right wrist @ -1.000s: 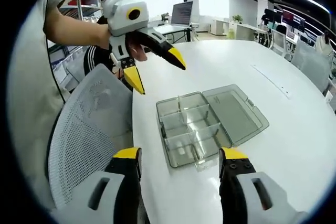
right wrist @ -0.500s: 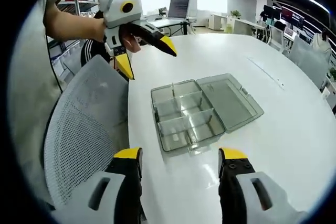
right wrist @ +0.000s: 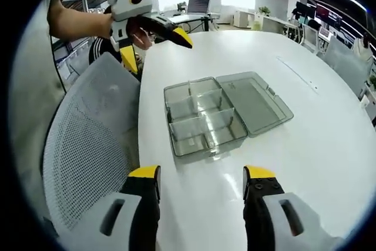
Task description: Insert the divider into the dual guide fixture by aligning both edges with the guide slots and pushing it downward to the bottom, including one-sided entry, uneven engagement, binding, and posture correction.
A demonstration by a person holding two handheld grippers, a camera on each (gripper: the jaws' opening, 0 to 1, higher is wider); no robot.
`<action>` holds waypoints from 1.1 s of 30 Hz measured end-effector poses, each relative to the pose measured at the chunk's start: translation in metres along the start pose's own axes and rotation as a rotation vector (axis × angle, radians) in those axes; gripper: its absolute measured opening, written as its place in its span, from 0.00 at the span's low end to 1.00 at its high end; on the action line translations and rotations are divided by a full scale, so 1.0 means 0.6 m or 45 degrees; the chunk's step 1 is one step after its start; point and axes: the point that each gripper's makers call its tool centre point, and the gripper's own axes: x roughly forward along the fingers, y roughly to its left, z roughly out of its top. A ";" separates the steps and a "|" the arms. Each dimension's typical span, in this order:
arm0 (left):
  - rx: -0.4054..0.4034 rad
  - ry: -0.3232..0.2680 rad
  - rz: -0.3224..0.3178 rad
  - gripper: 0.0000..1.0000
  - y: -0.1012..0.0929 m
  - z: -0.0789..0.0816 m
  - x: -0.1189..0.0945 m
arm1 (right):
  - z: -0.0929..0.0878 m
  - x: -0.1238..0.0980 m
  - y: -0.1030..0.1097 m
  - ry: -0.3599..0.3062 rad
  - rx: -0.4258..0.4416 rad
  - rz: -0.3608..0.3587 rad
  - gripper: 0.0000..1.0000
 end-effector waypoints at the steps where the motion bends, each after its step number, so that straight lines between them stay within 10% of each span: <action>1: 0.000 -0.003 0.000 0.63 -0.001 0.001 0.000 | -0.004 0.002 -0.003 0.009 -0.008 -0.002 0.53; 33: -0.038 -0.027 0.011 0.69 -0.002 -0.001 0.000 | -0.056 0.037 -0.042 0.164 -0.087 0.044 0.43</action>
